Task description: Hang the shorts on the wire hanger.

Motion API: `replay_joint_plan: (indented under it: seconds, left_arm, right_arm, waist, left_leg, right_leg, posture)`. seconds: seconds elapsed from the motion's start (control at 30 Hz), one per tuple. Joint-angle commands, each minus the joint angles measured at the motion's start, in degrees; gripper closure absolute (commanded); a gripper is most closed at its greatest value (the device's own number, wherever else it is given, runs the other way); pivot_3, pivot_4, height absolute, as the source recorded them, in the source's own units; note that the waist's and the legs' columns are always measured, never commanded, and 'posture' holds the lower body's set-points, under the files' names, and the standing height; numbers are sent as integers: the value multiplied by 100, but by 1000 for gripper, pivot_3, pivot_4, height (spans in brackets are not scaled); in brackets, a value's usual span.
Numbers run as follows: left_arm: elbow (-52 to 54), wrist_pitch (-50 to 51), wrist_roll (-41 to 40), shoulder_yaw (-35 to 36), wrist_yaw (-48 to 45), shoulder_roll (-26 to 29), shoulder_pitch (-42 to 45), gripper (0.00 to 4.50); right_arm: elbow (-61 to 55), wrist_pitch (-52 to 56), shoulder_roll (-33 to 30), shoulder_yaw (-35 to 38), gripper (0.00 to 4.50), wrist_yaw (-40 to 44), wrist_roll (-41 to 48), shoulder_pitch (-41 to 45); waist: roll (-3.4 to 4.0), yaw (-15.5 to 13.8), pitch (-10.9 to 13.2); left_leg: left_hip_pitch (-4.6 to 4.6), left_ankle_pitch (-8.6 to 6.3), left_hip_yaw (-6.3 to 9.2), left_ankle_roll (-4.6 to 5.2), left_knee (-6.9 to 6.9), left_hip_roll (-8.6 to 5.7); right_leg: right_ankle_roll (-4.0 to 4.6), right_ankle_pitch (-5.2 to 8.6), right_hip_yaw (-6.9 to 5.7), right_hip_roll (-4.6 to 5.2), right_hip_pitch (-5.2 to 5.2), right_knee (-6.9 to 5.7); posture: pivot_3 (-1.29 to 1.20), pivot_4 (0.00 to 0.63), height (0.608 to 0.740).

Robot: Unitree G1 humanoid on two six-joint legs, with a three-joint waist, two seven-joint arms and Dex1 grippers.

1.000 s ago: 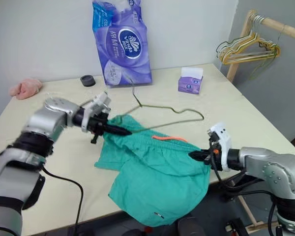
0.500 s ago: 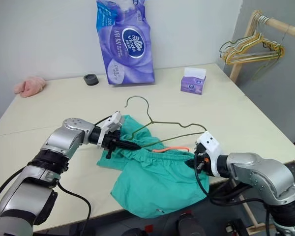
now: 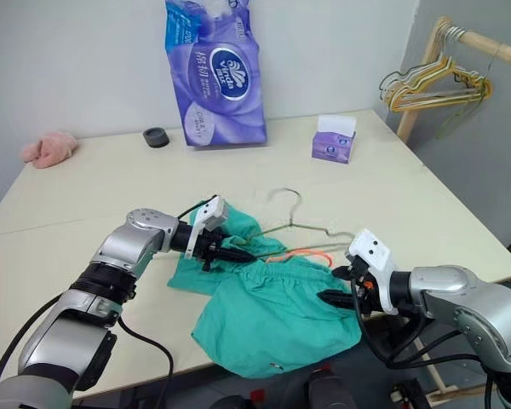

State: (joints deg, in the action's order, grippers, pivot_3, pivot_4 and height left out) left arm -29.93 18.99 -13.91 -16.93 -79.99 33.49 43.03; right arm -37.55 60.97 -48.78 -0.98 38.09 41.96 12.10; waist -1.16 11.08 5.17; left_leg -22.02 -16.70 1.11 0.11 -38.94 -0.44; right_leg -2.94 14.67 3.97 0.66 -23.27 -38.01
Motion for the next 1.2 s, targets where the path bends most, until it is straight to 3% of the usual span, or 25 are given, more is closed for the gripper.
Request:
replay_joint_plan:
  seconds: [0.03,0.2,0.47,0.7,0.8,0.9,0.97,1.1,1.2]
  left_arm:
    - [-31,-356,157,165,54,-4,29,1490]
    - [-85,-542,237,169,27,-34,35,26]
    - [-214,-822,388,139,-72,-155,87,26]
    - [25,-706,354,237,-57,-139,-17,26]
    - [169,-599,301,278,-96,-87,-86,0]
    - [358,-416,203,333,-208,-24,-172,0]
    - [459,-352,179,335,-282,17,-212,0]
    - [666,-226,105,288,-486,77,-284,869]
    - [842,-171,82,286,-553,103,-337,1770]
  right_arm:
    - [164,-573,-591,217,1653,198,-628,42]
    - [1487,-1681,-1282,261,1653,523,-1629,391]
    - [4174,-3257,-216,-1155,1653,1406,-2941,2228]
    - [5113,-3734,348,-1472,1653,2067,-3332,2861]
    - [5067,-3730,370,-1343,1013,2157,-3338,2854]
    - [4916,-3653,308,-1321,46,2259,-3377,2735]
    - [4877,-3648,226,-1398,14,2385,-3479,2651]
    - [5166,-3759,361,-1366,0,2277,-3644,2739]
    - [5331,-3854,464,-1355,0,2270,-3746,2844]
  waist:
    - [2,-3,3]
    - [-5,-9,9]
    - [3,97,22]
    - [16,102,45]
    - [17,97,45]
    - [17,85,45]
    - [17,63,45]
    - [17,52,44]
    - [17,47,44]
  left_leg:
    - [0,0,-1,0,0,0]
    - [3,0,-16,0,0,-7]
    - [14,0,-28,0,5,2]
    - [5,0,-16,0,1,-8]
    - [5,0,-12,-1,0,-9]
    - [6,0,-10,-1,0,-9]
    - [6,0,-7,-1,0,-9]
    - [7,1,-8,-1,0,-9]
    - [7,1,-8,-1,0,-9]
  right_leg:
    - [-1,1,0,2,0,1]
    - [-2,1,1,8,1,3]
    - [17,-10,9,-3,-1,0]
    - [17,-12,2,40,-1,-3]
    - [17,-12,2,44,-1,-5]
    - [17,-12,2,45,-1,-8]
    - [17,-12,0,45,-1,-9]
    - [17,-12,1,45,-1,-9]
    - [18,-13,0,45,-1,-10]
  posture:
    - [-230,95,740]
    - [-235,97,740]
    - [-249,93,740]
    - [-213,83,740]
    - [-213,83,740]
    - [-198,77,740]
    - [-198,75,740]
    - [-200,75,740]
    - [-198,73,740]
